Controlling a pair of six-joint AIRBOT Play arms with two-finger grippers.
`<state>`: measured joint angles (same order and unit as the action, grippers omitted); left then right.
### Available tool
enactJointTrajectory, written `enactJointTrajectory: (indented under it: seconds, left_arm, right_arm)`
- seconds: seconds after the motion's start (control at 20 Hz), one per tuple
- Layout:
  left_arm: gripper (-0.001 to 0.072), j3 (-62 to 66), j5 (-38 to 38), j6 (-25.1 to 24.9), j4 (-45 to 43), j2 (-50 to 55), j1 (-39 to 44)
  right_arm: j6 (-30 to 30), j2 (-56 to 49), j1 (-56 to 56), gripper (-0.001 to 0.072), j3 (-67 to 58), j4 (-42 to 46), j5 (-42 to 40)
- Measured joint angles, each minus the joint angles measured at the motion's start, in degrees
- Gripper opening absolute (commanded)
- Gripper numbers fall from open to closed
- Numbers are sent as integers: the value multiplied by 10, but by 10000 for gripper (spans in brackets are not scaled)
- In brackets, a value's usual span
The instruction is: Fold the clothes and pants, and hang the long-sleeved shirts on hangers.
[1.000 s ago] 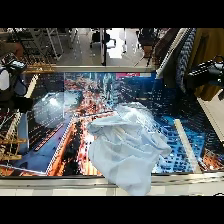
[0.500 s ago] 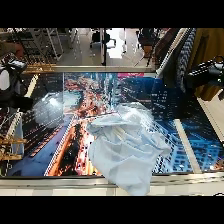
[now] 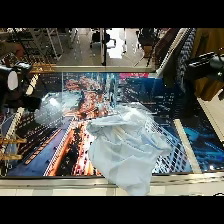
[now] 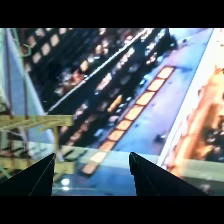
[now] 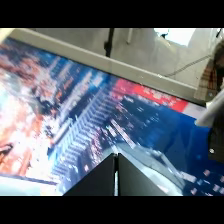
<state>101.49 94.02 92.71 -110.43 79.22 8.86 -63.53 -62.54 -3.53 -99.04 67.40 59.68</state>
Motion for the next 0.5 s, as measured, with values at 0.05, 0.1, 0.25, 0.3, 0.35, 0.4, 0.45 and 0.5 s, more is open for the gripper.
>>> enactJointTrajectory:
  seconds: [0.05, 0.1, 0.25, 0.3, 0.35, 0.4, 0.45, 0.5]
  left_arm:
    - [467, -1, 0, 17, 13, 3, 0]
    - [467, -2, 0, 31, 27, 7, 0]
    - [484, -4, 0, 49, 79, 18, 0]
    - [558, -5, -2, 49, 101, 20, 0]
    - [670, -7, -5, 47, 122, 21, 0]
    - [706, -12, -9, 43, 144, 22, 0]
    - [698, -20, -14, 36, 167, 23, 0]
    - [693, -32, -21, 23, 197, 24, 0]
  right_arm:
    - [0, 0, 0, 27, 0, -16, -2]
    - [-3, 0, 0, 27, 0, -30, -1]
    - [-5, -1, 0, 30, 0, -56, 22]
    - [-5, 0, 0, 30, 0, -57, 35]
    - [-5, -1, 0, 56, 0, -57, 47]
    - [-9, -1, 0, 216, 0, -52, 66]
    - [-16, -1, 0, 314, 2, -45, 90]
    - [-26, -2, 0, 313, 7, -38, 118]
